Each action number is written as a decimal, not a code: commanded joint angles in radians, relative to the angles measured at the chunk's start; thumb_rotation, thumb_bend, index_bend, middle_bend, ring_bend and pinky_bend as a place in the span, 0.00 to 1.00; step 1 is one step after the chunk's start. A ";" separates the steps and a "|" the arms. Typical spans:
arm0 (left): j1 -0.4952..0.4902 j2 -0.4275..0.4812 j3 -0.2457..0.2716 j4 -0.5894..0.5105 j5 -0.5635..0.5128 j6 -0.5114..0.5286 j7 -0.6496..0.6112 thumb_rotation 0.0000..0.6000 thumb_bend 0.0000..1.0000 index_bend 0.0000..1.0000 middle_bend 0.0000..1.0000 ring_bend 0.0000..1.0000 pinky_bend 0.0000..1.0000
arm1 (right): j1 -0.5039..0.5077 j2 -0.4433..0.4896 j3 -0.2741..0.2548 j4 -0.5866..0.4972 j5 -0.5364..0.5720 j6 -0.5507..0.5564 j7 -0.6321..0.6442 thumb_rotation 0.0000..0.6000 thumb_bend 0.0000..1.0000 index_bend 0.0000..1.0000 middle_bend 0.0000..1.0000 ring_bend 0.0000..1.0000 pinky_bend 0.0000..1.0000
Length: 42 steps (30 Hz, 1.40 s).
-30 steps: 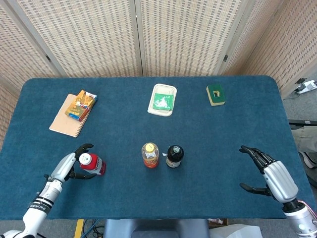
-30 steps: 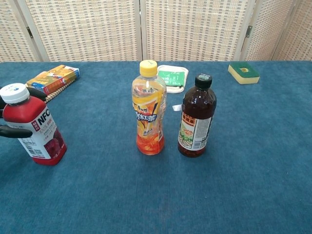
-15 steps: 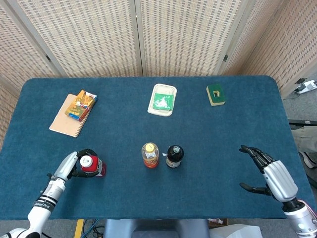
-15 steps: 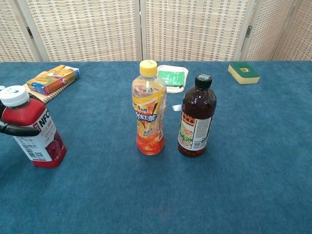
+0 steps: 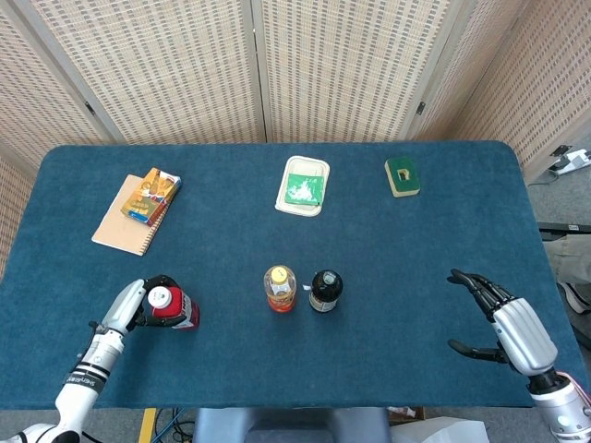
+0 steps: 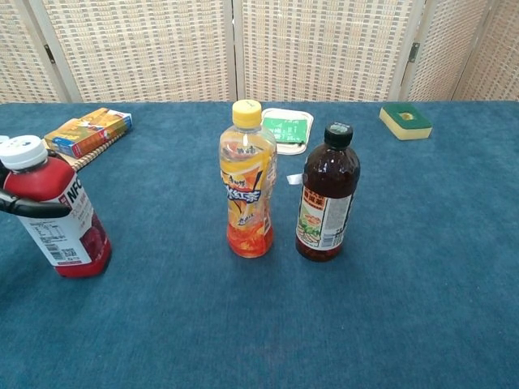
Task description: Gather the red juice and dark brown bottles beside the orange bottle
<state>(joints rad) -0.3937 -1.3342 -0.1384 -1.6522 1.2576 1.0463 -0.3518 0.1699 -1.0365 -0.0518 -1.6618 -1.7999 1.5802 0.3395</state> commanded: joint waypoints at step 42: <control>-0.190 -0.158 -0.101 -0.043 -0.155 -0.022 0.347 1.00 0.05 0.55 0.50 0.46 0.52 | -0.005 0.011 0.001 0.010 0.000 -0.002 0.034 1.00 0.00 0.00 0.22 0.16 0.34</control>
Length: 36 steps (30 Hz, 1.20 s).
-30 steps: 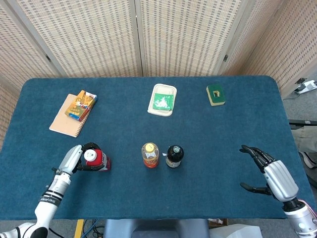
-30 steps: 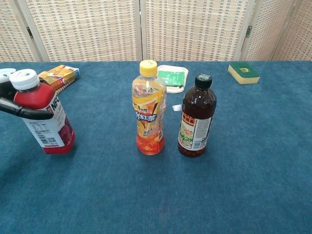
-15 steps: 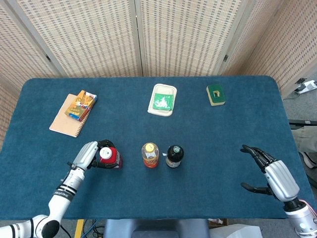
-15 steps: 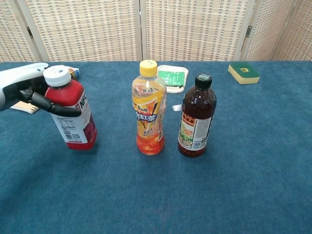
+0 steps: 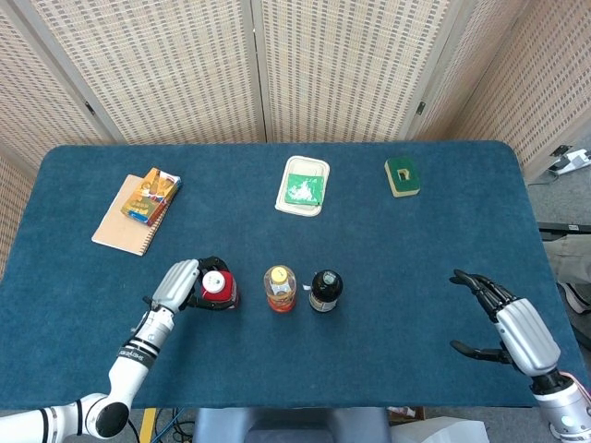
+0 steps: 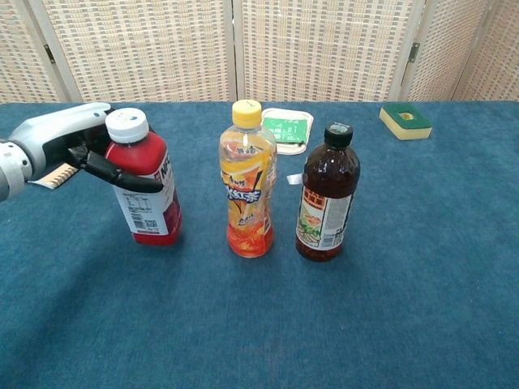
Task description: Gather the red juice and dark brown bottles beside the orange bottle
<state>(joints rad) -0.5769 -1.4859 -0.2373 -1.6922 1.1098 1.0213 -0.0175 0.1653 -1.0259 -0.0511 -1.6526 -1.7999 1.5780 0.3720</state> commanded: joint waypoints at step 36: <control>-0.058 -0.089 0.012 0.049 -0.064 -0.014 0.079 1.00 0.05 0.54 0.50 0.46 0.52 | -0.004 0.009 0.005 0.000 0.004 0.006 0.021 1.00 0.00 0.00 0.22 0.16 0.34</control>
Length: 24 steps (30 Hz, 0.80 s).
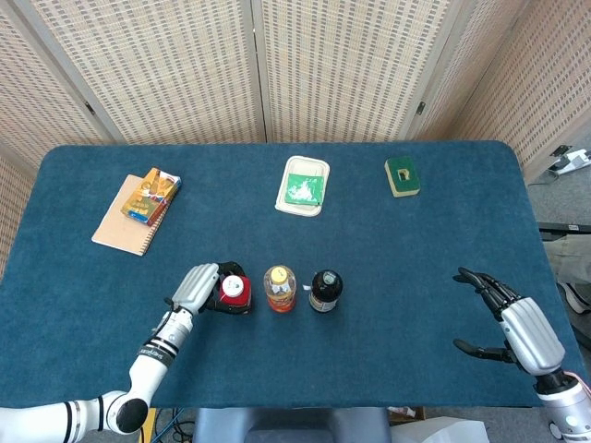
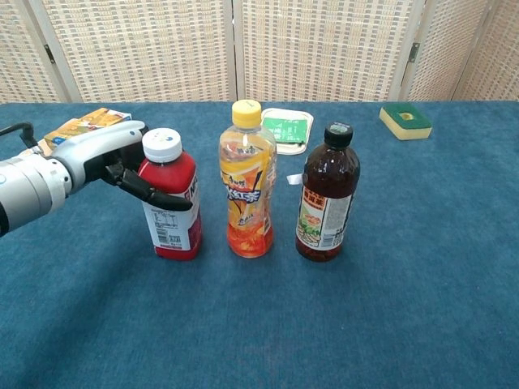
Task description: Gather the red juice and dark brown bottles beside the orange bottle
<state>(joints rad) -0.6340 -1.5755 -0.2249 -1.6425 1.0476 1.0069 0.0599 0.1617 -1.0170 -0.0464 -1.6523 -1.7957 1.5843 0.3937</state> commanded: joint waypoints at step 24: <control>-0.019 0.035 -0.011 -0.052 -0.096 -0.008 0.068 1.00 0.05 0.07 0.18 0.32 0.52 | -0.001 -0.001 0.002 -0.001 0.000 0.000 -0.003 1.00 0.00 0.00 0.22 0.16 0.34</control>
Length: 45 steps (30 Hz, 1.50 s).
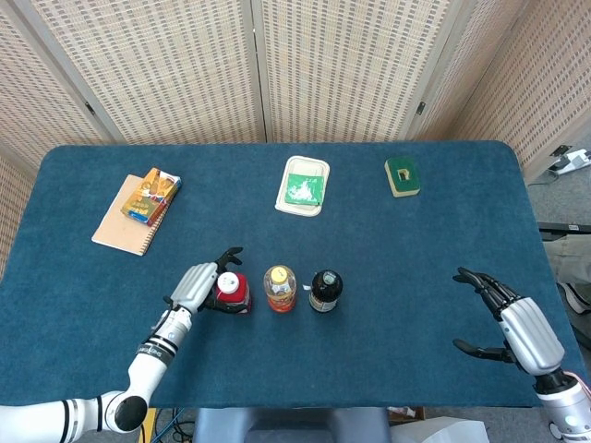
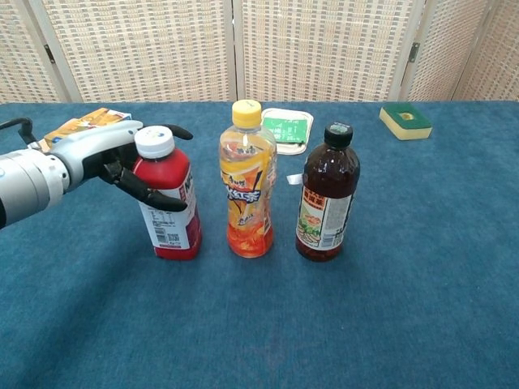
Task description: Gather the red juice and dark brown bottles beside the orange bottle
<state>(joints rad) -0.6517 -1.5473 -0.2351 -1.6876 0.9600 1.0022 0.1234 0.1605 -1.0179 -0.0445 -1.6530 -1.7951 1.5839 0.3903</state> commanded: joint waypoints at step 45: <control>0.300 0.367 0.220 -0.050 0.466 0.361 -0.050 1.00 0.05 0.14 0.13 0.25 0.52 | 0.015 -0.032 0.014 0.006 0.095 -0.116 -0.171 1.00 0.00 0.09 0.25 0.16 0.34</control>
<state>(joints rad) -0.3783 -1.1975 -0.0370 -1.7601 1.3944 1.3269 0.0890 0.1755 -1.0525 -0.0316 -1.6422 -1.7144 1.4829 0.2422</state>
